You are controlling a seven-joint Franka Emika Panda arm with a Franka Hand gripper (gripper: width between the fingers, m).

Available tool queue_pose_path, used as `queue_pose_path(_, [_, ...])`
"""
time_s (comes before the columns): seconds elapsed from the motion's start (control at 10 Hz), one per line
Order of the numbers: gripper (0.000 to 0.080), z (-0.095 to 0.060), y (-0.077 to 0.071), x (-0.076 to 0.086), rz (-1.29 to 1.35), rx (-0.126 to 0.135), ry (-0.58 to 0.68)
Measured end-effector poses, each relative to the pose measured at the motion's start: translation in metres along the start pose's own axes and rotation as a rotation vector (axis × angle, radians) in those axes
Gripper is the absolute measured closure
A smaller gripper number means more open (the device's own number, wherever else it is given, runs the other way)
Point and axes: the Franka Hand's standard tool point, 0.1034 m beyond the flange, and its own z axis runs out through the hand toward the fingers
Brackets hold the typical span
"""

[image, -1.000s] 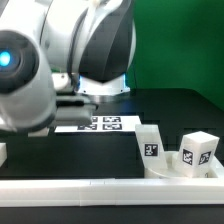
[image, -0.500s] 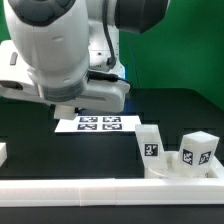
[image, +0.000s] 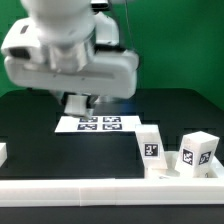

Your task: Assemble stool

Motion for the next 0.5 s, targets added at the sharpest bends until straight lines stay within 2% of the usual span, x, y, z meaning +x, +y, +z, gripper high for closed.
queue_pose_path(0.1, [0.0462,-0.013,-0.015,-0.002,0.017,0.032,0.061])
queue_pose_path(0.2, [0.0462,-0.027,-0.029,0.003,0.038,0.046,0.166])
queue_pose_path(0.3, [0.0461,-0.032,-0.041,0.003,0.025,0.052,0.251])
queue_pose_path(0.4, [0.0461,-0.027,-0.039,0.003,0.028,0.056,0.284])
queue_pose_path(0.5, [0.0461,-0.029,-0.04,0.009,0.029,0.062,0.358])
